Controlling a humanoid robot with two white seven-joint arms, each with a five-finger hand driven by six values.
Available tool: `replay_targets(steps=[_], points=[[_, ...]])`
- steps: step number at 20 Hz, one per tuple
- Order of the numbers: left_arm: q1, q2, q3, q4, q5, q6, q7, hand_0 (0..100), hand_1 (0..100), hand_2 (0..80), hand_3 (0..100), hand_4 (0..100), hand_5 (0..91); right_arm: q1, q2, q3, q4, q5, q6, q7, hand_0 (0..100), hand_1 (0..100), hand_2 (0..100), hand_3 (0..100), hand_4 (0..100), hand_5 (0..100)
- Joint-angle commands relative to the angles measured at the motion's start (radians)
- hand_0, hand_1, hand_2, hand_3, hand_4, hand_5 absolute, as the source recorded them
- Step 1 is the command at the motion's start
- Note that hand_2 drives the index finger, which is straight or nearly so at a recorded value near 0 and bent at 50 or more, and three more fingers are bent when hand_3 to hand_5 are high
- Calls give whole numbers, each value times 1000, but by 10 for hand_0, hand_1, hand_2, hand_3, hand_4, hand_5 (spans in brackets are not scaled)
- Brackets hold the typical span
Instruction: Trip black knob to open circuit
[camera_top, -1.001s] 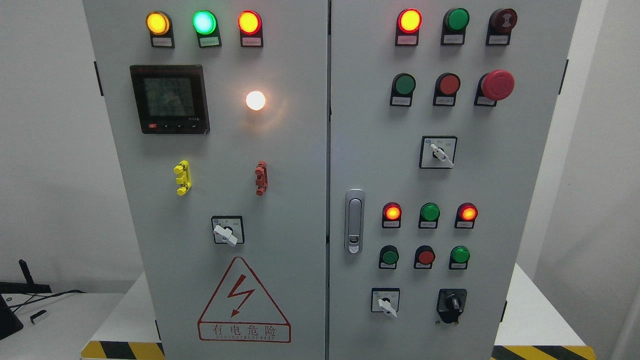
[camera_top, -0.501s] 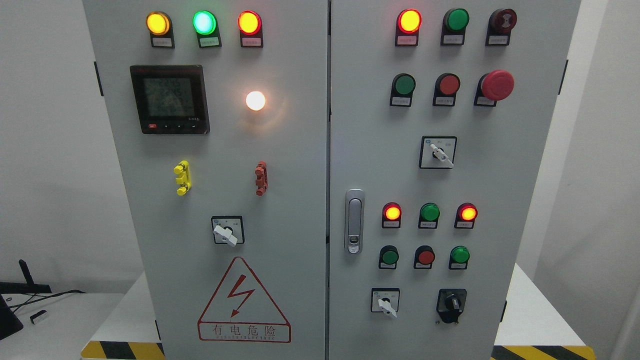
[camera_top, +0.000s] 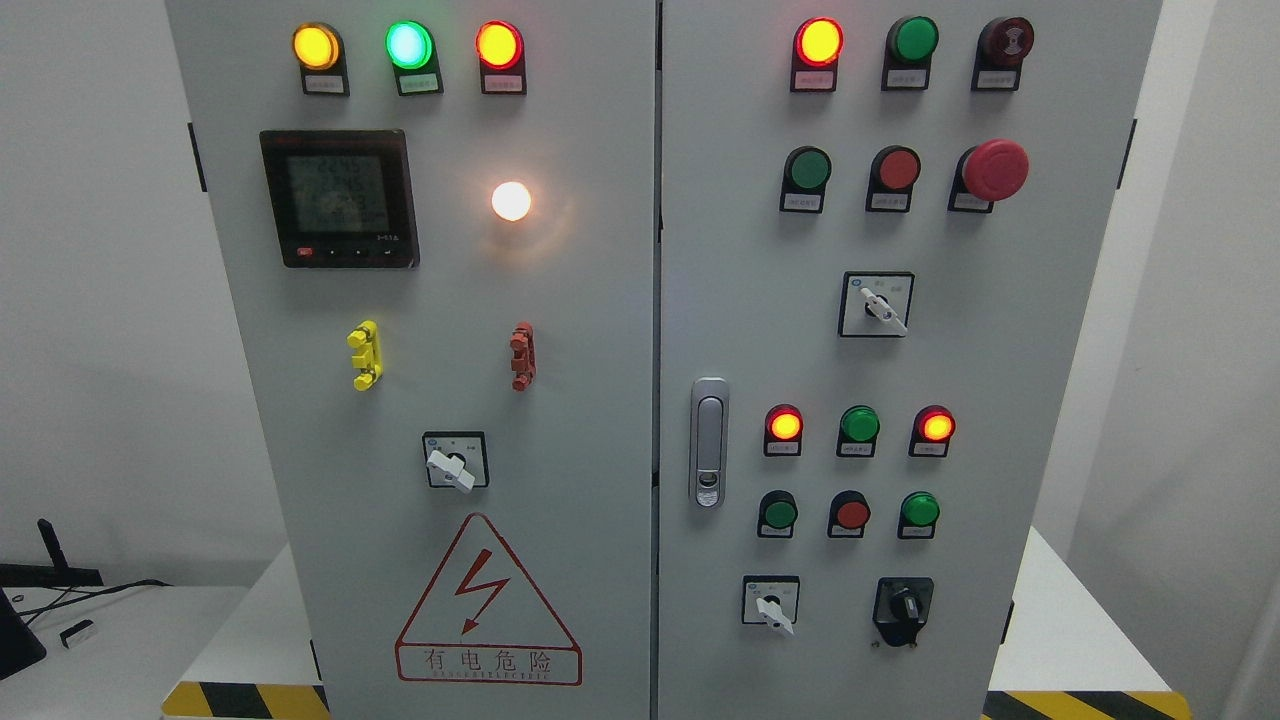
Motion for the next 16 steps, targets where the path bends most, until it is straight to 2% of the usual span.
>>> replay_targets(steps=[1, 3, 8, 12, 16], points=[[0, 0, 0, 1, -31, 0, -1, 120, 389, 0, 0, 0, 0, -53, 13, -53, -367, 1, 59, 3, 238, 698, 415, 819, 808, 881], [0, -1, 0, 0, -31, 0, -1, 120, 389, 0, 0, 0, 0, -89, 15, -55, -390, -1, 90, 1, 243, 693, 417, 819, 811, 884], [0, -1, 0, 1, -31, 0, -1, 120, 389, 0, 0, 0, 0, -157, 15, -69, -460, 1, 113, -1, 252, 686, 416, 815, 815, 888], [0, -1, 0, 0, -31, 0, -1, 120, 389, 0, 0, 0, 0, -255, 16, -73, -497, 1, 240, -1, 257, 686, 415, 812, 816, 892], [0, -1, 0, 1, -31, 0, -1, 120, 389, 0, 0, 0, 0, -332, 16, -70, -528, 2, 329, -2, 257, 718, 406, 780, 807, 895]])
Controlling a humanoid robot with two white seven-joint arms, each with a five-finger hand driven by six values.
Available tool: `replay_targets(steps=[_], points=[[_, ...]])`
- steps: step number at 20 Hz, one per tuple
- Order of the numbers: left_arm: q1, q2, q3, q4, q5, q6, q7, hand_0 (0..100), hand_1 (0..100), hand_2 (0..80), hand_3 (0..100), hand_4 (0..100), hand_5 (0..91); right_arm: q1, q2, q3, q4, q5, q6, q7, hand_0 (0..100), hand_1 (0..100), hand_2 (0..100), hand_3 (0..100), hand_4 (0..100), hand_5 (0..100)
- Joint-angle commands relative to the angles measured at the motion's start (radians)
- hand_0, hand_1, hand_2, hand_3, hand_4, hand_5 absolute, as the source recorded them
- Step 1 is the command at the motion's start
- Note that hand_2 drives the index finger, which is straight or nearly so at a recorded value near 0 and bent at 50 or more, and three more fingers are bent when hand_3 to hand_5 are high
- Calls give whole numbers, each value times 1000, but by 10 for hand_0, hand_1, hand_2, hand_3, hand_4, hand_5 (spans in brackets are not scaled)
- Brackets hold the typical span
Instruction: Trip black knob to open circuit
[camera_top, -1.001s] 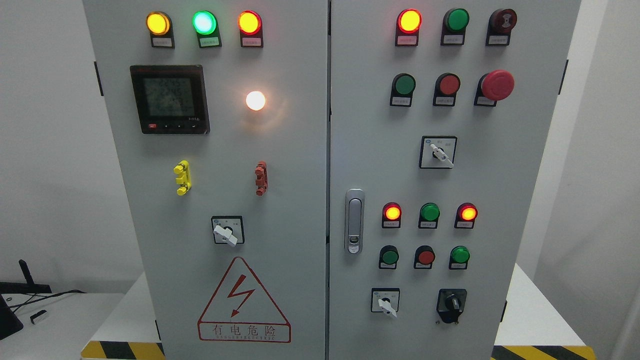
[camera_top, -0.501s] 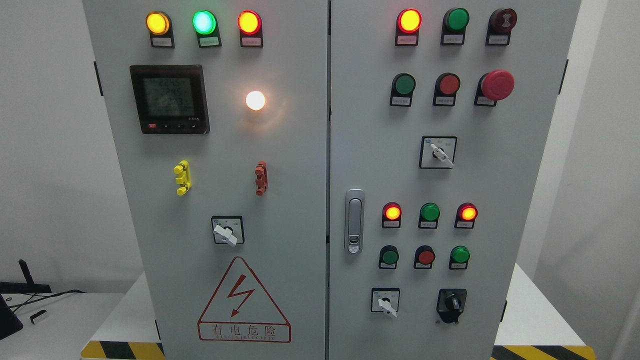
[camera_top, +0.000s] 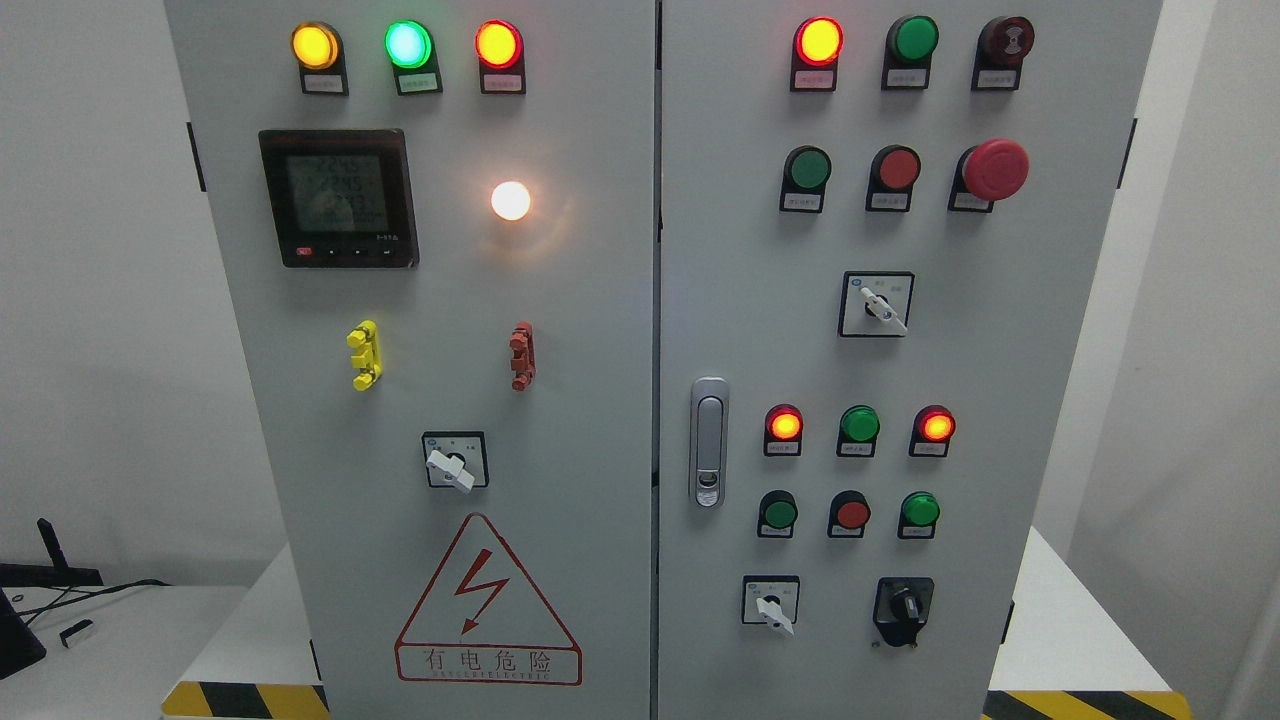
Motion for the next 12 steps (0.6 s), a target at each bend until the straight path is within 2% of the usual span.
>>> replay_targets(steps=[1, 5, 12], points=[[0, 1, 0, -1, -31, 0, -1, 120, 389, 0, 0, 0, 0, -124, 17, -16, -168, 1, 91, -8, 238, 740, 394, 763, 794, 893], [0, -1, 0, -1, -31, 0, -1, 120, 389, 0, 0, 0, 0, -210, 20, -13, -169, 21, 183, -24, 198, 768, 375, 750, 787, 890], [0, 1, 0, 1, -31, 0, -1, 120, 389, 0, 0, 0, 0, -296, 32, 14, -162, 30, 347, -25, 233, 797, 391, 758, 793, 891]])
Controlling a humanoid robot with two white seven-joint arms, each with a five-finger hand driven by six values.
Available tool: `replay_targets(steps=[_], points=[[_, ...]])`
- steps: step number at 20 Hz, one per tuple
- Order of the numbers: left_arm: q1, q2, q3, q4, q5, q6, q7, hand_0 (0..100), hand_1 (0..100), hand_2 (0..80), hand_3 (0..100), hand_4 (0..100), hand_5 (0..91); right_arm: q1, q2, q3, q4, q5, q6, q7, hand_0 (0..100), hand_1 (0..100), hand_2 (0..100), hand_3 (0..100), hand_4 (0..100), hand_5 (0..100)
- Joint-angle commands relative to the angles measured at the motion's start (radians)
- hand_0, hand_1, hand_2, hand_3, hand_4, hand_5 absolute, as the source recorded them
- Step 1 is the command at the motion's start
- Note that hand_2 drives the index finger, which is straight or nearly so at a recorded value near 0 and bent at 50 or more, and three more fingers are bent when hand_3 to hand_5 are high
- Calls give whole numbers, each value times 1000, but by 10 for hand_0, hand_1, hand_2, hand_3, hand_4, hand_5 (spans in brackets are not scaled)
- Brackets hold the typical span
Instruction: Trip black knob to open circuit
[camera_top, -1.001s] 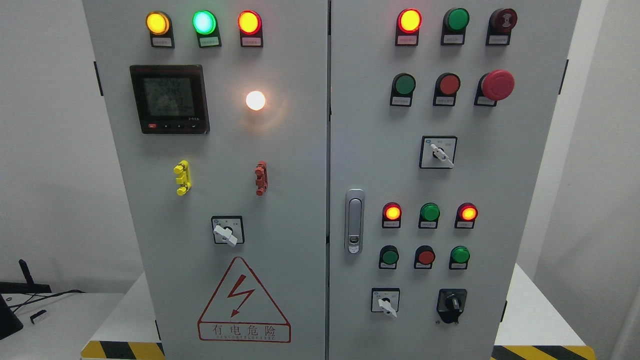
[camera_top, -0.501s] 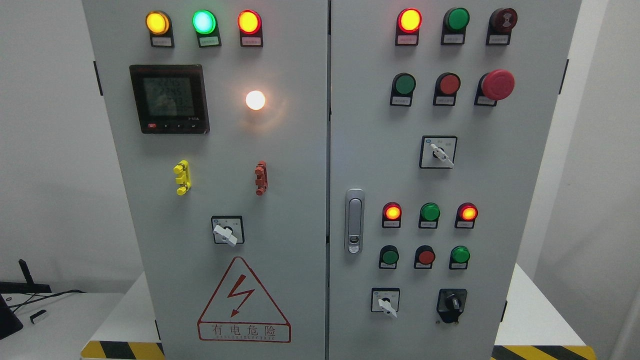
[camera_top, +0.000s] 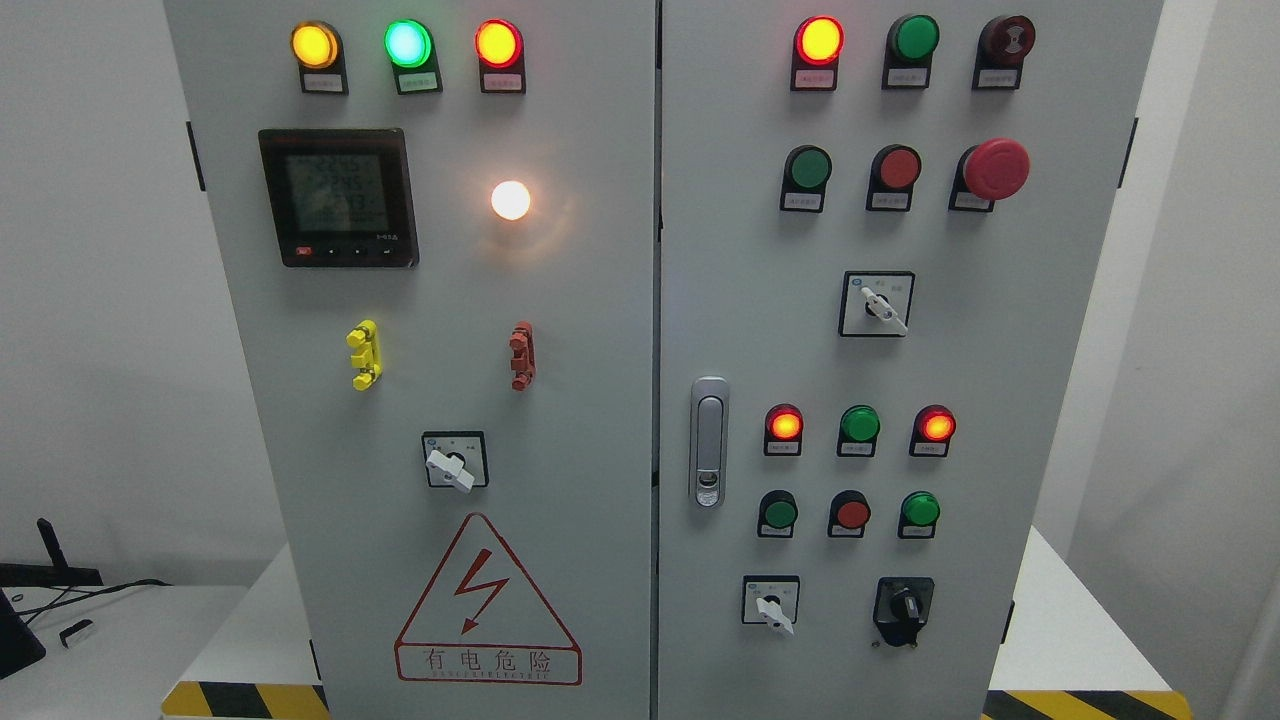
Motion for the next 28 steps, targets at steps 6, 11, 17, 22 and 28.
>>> replay_targets(steps=[6, 11, 17, 22, 28], points=[[0, -1, 0, -1, -31, 0, -1, 120, 389, 0, 0, 0, 0, -131, 47, 59, 0, 48, 104, -49, 204, 842, 409, 764, 799, 892], [0, -1, 0, -1, -31, 0, -1, 120, 389, 0, 0, 0, 0, -183, 84, 74, 64, 59, 127, -56, 201, 841, 447, 796, 826, 900], [0, -1, 0, -1, -31, 0, -1, 120, 389, 0, 0, 0, 0, -229, 92, 88, 107, 60, 142, -69, 236, 827, 452, 799, 829, 906], [0, 1, 0, -1, -31, 0, -1, 120, 389, 0, 0, 0, 0, -260, 93, 87, 133, 63, 151, -69, 242, 821, 454, 805, 834, 912], [0, 1, 0, 1, -31, 0, -1, 120, 389, 0, 0, 0, 0, -290, 107, 87, 155, 73, 165, -69, 248, 815, 452, 808, 833, 916]])
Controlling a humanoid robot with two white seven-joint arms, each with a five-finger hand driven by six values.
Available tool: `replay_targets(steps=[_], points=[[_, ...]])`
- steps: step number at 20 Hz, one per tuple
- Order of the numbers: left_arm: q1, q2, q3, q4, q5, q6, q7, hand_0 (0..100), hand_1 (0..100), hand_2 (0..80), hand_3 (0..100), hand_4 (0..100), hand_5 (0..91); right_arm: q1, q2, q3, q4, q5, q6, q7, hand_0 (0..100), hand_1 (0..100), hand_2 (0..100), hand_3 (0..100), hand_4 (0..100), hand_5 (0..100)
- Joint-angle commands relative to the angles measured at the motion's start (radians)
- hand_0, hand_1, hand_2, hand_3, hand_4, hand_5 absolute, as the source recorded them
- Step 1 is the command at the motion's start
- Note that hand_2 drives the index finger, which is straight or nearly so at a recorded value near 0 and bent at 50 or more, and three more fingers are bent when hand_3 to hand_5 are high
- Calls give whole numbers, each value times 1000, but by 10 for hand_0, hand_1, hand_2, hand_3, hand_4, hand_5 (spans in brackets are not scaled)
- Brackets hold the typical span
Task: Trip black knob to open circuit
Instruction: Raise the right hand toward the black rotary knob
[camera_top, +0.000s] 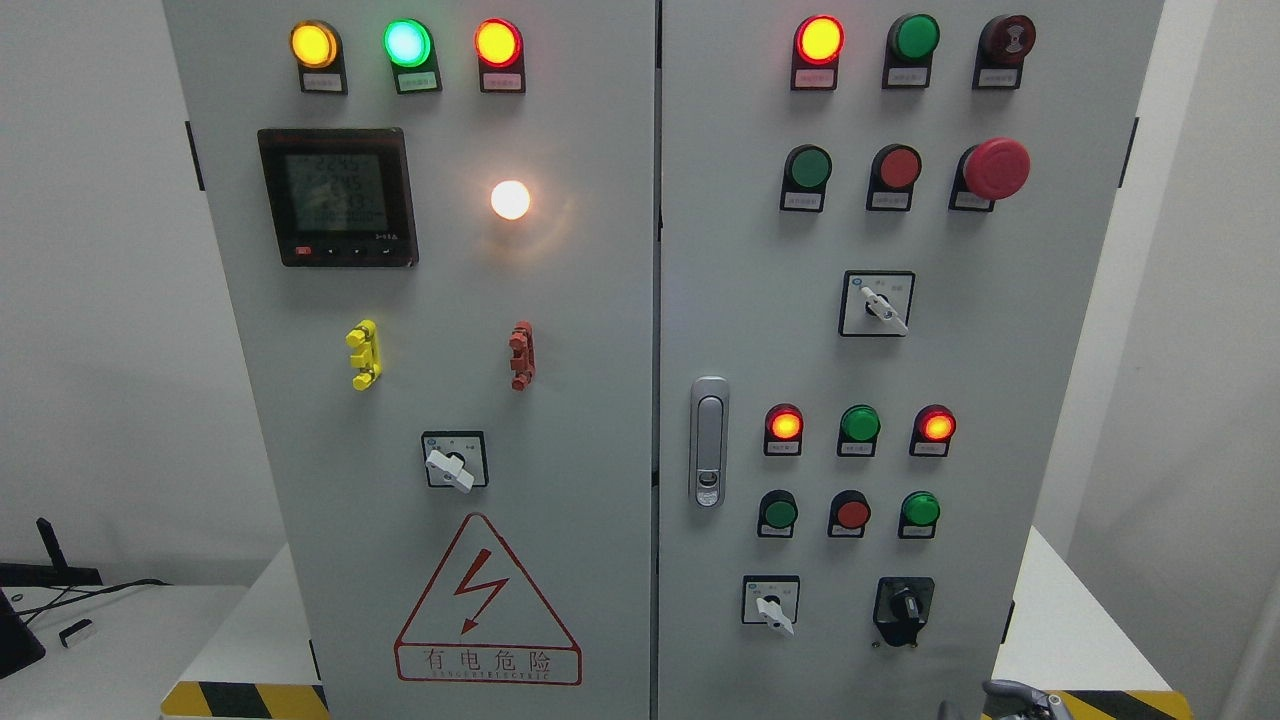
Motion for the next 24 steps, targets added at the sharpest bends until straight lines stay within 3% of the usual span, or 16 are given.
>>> replay_targets(steps=[1, 24], points=[[0, 1, 0, 1, -31, 0, -1, 120, 389, 0, 0, 0, 0, -47, 23, 18, 53, 6, 4, -1, 249, 814, 452, 808, 833, 917], [0, 1, 0, 0, -31, 0, -1, 120, 389, 0, 0, 0, 0, -130, 26, 14, 129, 21, 26, -2, 270, 795, 439, 809, 824, 912]])
